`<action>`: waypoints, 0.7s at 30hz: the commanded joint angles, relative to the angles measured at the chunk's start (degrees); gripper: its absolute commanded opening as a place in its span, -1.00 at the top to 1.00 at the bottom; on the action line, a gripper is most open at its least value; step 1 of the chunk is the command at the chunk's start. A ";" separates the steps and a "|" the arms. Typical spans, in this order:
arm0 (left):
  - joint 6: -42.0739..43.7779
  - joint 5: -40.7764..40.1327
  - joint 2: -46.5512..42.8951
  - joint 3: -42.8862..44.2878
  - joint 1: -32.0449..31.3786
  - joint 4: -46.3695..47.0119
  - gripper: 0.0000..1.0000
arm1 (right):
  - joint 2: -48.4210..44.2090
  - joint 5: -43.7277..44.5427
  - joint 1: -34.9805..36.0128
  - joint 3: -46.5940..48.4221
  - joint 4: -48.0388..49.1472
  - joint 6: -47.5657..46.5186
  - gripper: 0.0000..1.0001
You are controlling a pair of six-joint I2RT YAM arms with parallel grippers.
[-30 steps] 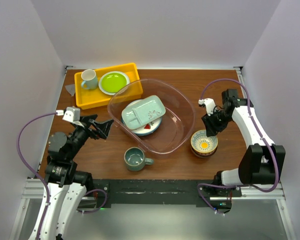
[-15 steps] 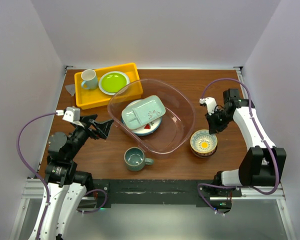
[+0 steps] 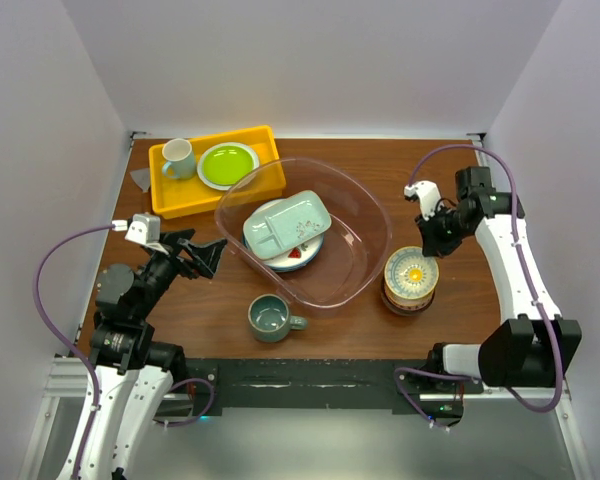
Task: Place the mixed dishes into the plastic bin
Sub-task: Pick up the bowl from the center of the board.
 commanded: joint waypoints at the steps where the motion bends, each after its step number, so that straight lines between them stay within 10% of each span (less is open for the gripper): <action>1: 1.09 0.12 -0.28 -0.10 -0.34 1.88 -1.00 | -3.04 -0.81 -0.06 4.62 -1.89 -0.80 1.00; 21: 1.18 0.56 0.60 -0.10 -0.34 2.06 -1.00 | -6.91 -0.29 -0.06 12.35 -6.99 -0.10 1.00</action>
